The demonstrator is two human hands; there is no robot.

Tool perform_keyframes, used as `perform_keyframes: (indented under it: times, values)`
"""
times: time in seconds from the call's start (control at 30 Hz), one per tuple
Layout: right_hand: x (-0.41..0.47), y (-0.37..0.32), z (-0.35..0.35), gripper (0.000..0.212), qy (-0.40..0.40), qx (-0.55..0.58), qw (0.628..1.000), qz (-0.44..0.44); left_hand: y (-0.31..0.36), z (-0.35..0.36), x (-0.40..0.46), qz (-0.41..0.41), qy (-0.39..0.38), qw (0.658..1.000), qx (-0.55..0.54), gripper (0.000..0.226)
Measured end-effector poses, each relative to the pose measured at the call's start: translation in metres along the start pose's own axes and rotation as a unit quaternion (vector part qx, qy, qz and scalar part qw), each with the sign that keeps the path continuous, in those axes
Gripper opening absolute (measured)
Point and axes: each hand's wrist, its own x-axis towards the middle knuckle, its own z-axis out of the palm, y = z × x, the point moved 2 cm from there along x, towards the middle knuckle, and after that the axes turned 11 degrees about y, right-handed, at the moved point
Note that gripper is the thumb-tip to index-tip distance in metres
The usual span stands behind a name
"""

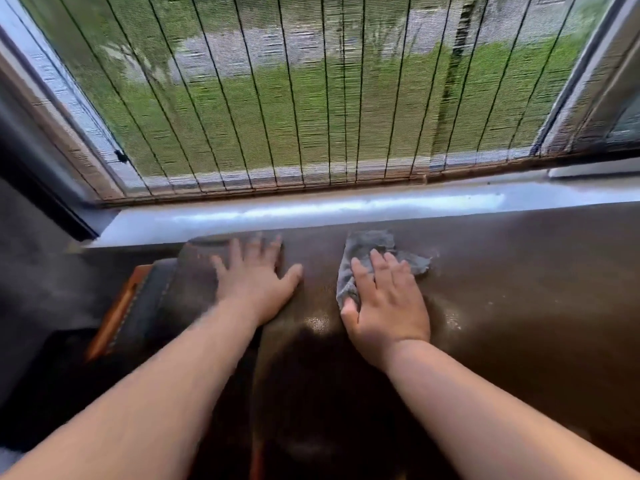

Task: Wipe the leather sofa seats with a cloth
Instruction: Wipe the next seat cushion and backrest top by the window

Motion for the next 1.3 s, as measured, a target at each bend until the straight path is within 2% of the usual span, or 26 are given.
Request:
perform_keyframes:
  times: [0.1,0.23,0.37,0.43,0.5,0.6,0.67,0.73,0.83,0.93,1.0,1.1,1.13,1.2,1.3]
  values:
    - [0.002,-0.001,-0.009,0.079,-0.034,-0.002,0.999,-0.012,0.062,0.007,-0.029,0.037,0.025,0.999,-0.017,0.076]
    - [0.010,0.034,-0.027,0.069,-0.068,-0.019,0.997,-0.042,0.063,0.015,-0.036,0.031,0.089,0.995,-0.018,0.073]
    - [0.022,0.150,-0.048,0.070,-0.062,-0.048,0.988,0.136,0.063,0.022,-0.034,0.028,0.114,0.993,-0.012,0.076]
    - [0.029,0.178,-0.050,0.071,-0.063,-0.059,0.978,0.188,0.065,0.023,-0.033,0.023,0.118,0.993,-0.006,0.074]
    - [0.036,0.148,-0.045,0.071,-0.058,-0.063,0.984,0.159,0.064,0.024,-0.033,0.018,0.122,0.992,0.000,0.072]
    - [0.023,0.071,-0.033,0.070,-0.067,-0.028,0.997,-0.021,0.065,0.023,-0.035,0.011,0.126,0.992,0.004,0.076]
    - [0.017,0.072,-0.035,0.070,-0.085,-0.006,0.993,-0.085,0.066,0.020,-0.035,0.005,0.123,0.992,-0.002,0.080]
    - [0.023,0.120,-0.044,0.071,-0.067,-0.013,0.996,-0.065,0.066,0.019,-0.036,0.002,0.119,0.993,-0.002,0.082]
    - [0.029,0.211,-0.058,0.073,-0.042,-0.063,0.995,0.061,0.067,0.017,-0.038,-0.005,0.127,0.992,-0.002,0.083]
    - [0.036,0.228,-0.058,0.074,-0.050,-0.071,0.985,0.152,0.071,0.013,-0.037,-0.014,0.104,0.994,0.002,0.082]
    - [0.046,0.184,-0.051,0.074,-0.051,-0.042,0.992,0.109,0.070,0.007,-0.040,-0.025,0.070,0.997,0.014,0.076]
    - [0.042,0.110,-0.043,0.070,-0.091,0.008,0.994,-0.065,0.088,-0.011,-0.030,-0.093,0.007,0.995,-0.018,0.072]
    - [0.039,0.102,-0.045,0.069,-0.104,0.016,0.990,-0.097,0.107,-0.017,-0.025,-0.115,0.004,0.992,-0.042,0.071]
    - [0.038,0.125,-0.051,0.068,-0.106,0.024,0.989,-0.103,0.164,-0.020,-0.022,-0.088,0.003,0.993,-0.079,0.065]
    - [0.041,0.208,-0.063,0.069,-0.065,-0.008,0.998,-0.019,0.223,0.000,-0.036,0.012,0.048,0.997,-0.056,0.063]
